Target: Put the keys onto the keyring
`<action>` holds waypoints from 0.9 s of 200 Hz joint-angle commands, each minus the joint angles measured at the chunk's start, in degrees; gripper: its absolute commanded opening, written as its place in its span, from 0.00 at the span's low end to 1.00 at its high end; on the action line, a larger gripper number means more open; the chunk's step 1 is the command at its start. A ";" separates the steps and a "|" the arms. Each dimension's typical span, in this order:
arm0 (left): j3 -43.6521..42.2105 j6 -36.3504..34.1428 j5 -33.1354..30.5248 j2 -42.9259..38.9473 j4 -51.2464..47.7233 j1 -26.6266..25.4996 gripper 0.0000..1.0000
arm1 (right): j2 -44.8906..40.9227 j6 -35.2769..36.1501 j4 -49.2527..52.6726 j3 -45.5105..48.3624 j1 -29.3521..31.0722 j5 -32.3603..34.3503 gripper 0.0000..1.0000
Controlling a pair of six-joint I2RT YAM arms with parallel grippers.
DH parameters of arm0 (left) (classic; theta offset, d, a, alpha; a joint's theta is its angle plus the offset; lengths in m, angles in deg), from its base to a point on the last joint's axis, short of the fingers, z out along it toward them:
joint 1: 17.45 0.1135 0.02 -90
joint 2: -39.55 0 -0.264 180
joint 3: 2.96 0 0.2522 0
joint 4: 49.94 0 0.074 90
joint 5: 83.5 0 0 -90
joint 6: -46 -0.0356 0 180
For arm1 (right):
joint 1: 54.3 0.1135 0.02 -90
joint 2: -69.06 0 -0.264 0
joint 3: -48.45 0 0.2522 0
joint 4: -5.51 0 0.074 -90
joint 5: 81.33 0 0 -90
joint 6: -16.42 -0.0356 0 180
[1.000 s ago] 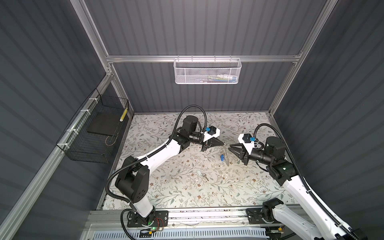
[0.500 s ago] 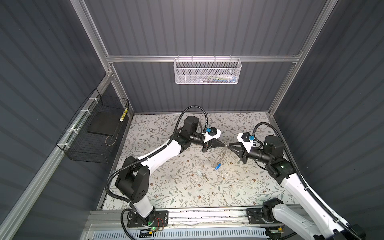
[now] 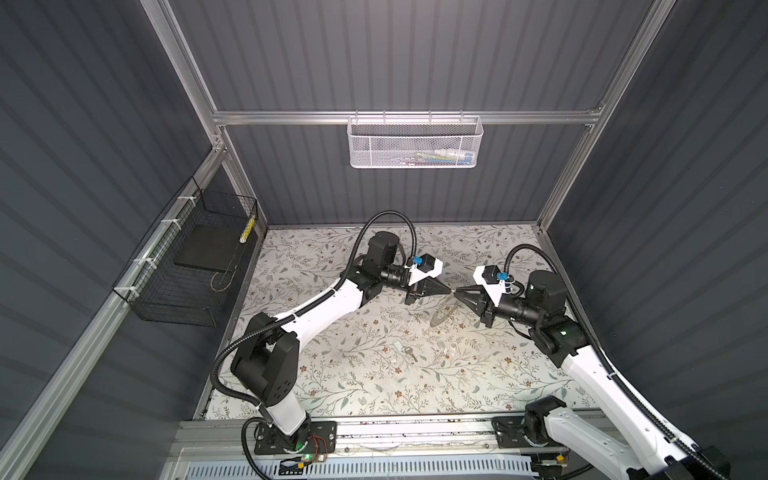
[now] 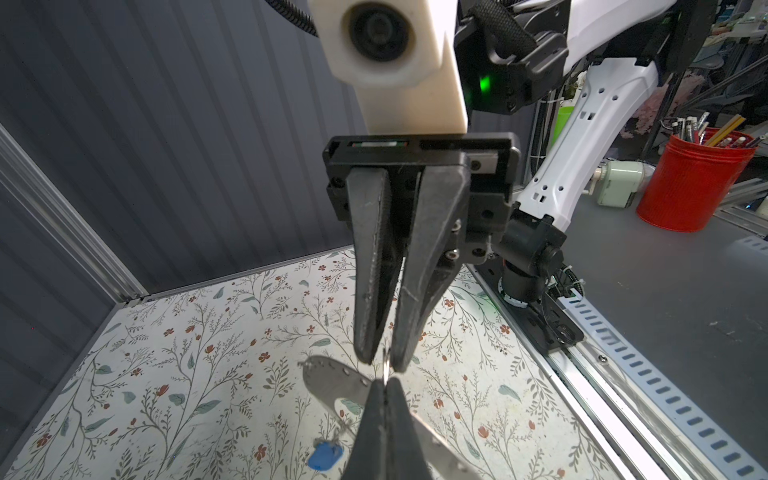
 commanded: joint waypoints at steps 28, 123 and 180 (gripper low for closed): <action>2.45 0.44 2.89 -1.15 0.11 -0.74 0.00 | -0.04 0.57 -0.57 -0.01 0.29 -1.03 0.11; 3.85 -1.63 4.41 -0.27 -2.67 -0.92 0.00 | 0.55 0.71 -0.61 -0.62 0.41 -1.77 0.09; 4.50 -4.10 2.62 -0.18 -5.62 -0.92 0.06 | 0.22 1.40 0.55 -1.02 0.39 -2.27 0.01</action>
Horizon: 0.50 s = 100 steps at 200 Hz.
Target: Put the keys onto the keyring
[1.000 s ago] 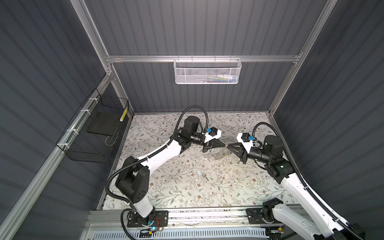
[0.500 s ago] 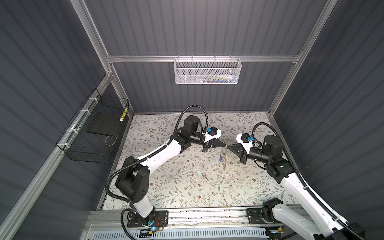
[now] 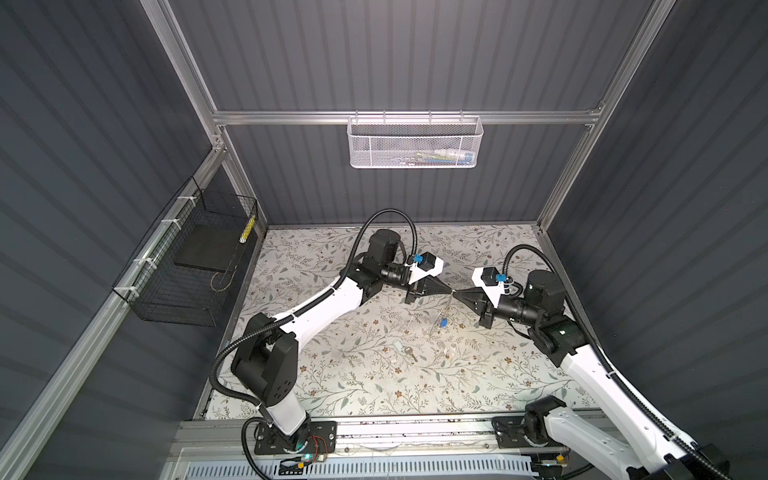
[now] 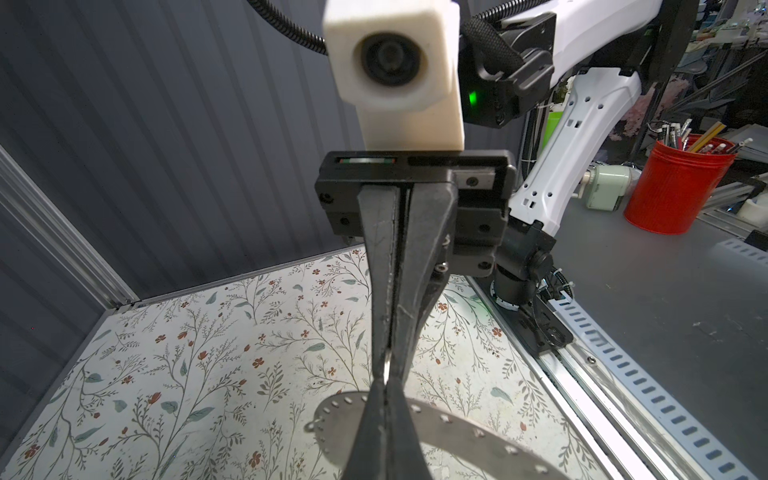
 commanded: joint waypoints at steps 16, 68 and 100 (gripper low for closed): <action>3.22 -5.56 -1.34 -0.66 -5.57 -0.70 0.29 | -0.15 1.06 3.46 -1.88 0.14 0.18 0.00; 3.60 -10.34 -9.65 -2.58 -11.63 -1.24 0.47 | 0.81 2.96 14.63 -5.66 0.17 0.81 0.00; 7.13 -14.30 -13.63 -2.06 -17.17 -3.09 0.46 | 1.77 3.57 17.60 -7.57 0.17 1.07 0.00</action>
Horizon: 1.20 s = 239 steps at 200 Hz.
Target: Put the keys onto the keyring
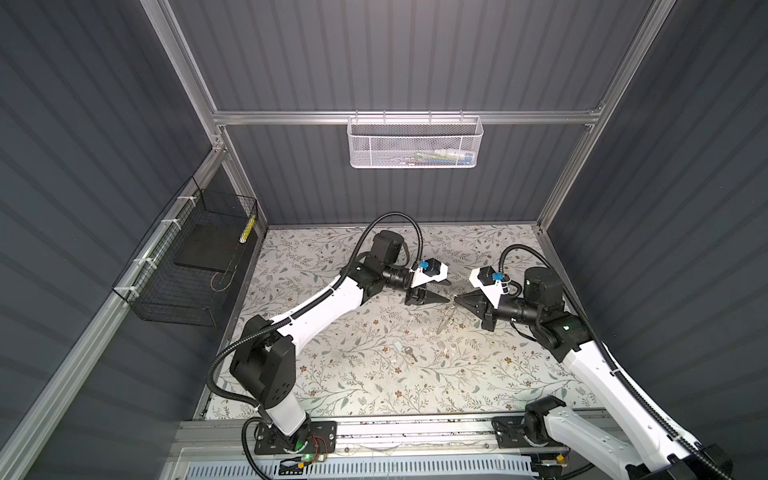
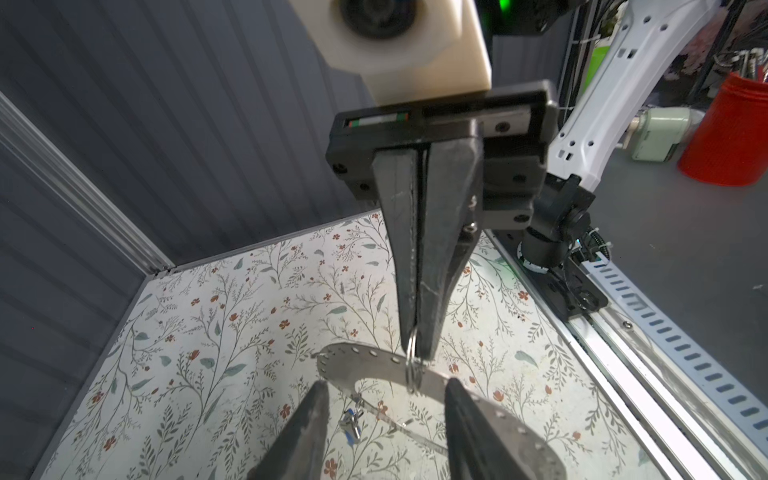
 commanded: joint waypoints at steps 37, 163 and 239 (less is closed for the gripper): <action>4.50 -3.79 -4.79 -1.58 -5.42 -2.14 0.41 | 2.22 2.68 6.88 -4.85 0.15 -0.31 0.00; 7.57 -6.75 -6.26 0.92 -11.34 -3.39 0.24 | 1.70 3.73 6.39 -4.78 0.59 0.06 0.00; 9.64 -8.38 -7.55 2.60 -15.34 -3.96 0.23 | 1.01 4.51 4.74 -4.36 1.29 2.67 0.01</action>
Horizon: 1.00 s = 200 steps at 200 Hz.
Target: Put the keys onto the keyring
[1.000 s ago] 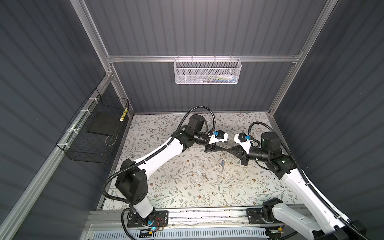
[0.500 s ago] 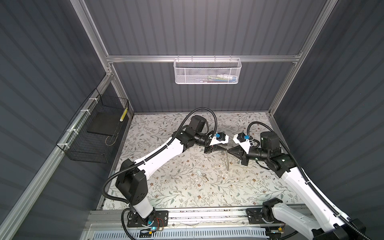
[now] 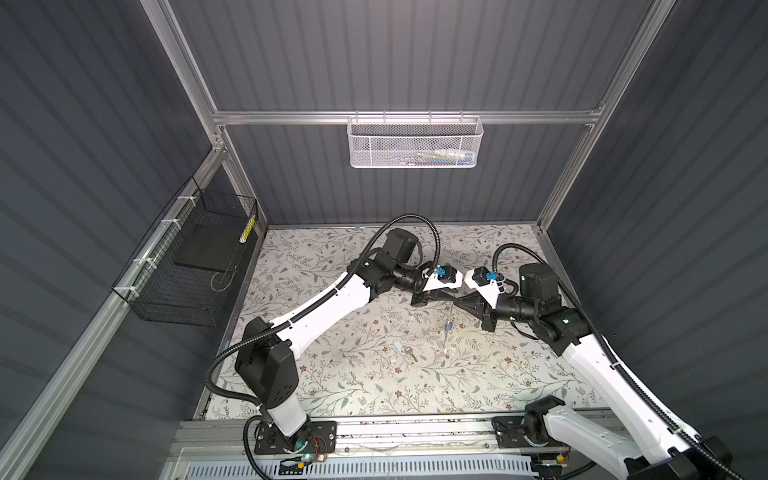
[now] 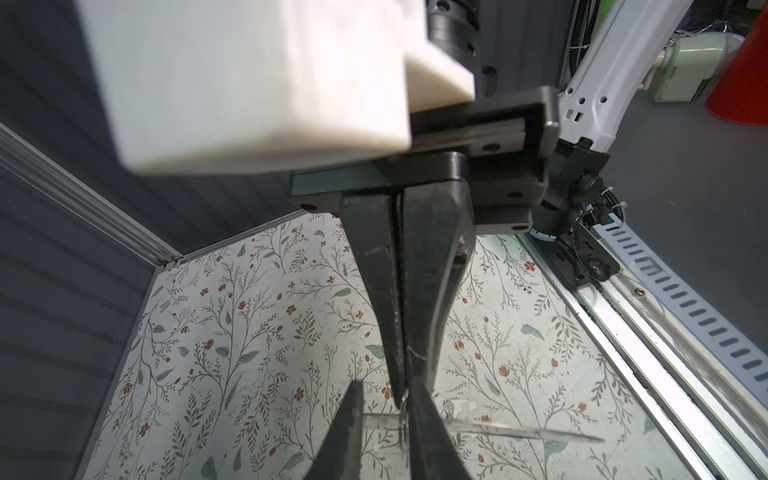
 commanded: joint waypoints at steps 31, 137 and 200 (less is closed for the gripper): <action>2.19 -1.30 -1.19 1.49 -3.85 -0.23 0.22 | -1.83 1.11 -2.64 -0.65 0.57 1.22 0.01; 2.15 0.07 2.88 1.61 -3.15 -0.61 0.00 | -2.84 1.39 -1.92 -0.82 1.01 2.89 0.15; -5.98 19.35 14.00 -1.16 20.31 3.77 0.00 | -9.50 0.04 -1.76 0.65 0.57 8.62 0.31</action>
